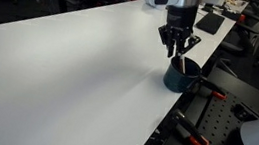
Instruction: Remove the marker from the cup and put it on the table
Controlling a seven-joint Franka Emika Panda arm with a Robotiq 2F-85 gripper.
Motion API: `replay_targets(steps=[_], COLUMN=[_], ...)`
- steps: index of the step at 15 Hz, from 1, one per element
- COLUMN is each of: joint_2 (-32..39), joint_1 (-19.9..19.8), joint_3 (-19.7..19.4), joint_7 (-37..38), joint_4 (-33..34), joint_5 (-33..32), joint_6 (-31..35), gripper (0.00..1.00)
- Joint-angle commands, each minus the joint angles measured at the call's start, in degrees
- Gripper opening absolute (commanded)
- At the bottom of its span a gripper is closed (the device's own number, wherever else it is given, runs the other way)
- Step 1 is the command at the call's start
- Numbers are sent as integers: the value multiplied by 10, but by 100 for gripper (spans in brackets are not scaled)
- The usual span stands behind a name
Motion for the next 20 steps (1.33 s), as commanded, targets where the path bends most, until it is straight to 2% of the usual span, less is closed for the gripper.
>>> replay_targets(steps=[1, 6, 7, 9, 14, 17, 19, 20], joint_2=[-3, -12, -12, -13, -54, -96, -136, -80], joint_1=[3, 2, 2, 2, 3, 3, 2, 4], joint_3=[3, 2, 2, 3, 5, 4, -6, -4], joint_7=[5, 12, 11, 18, 58, 62, 21, 44], joint_4=[-1, -5, -6, -5, -8, -8, -10, 1], joint_5=[3, -3, -1, -9, -22, -15, -1, -12], joint_6=[-7, -8, -9, -7, -36, -97, -168, -115], gripper=[0, 0, 26, 33, 71, 95, 100, 92])
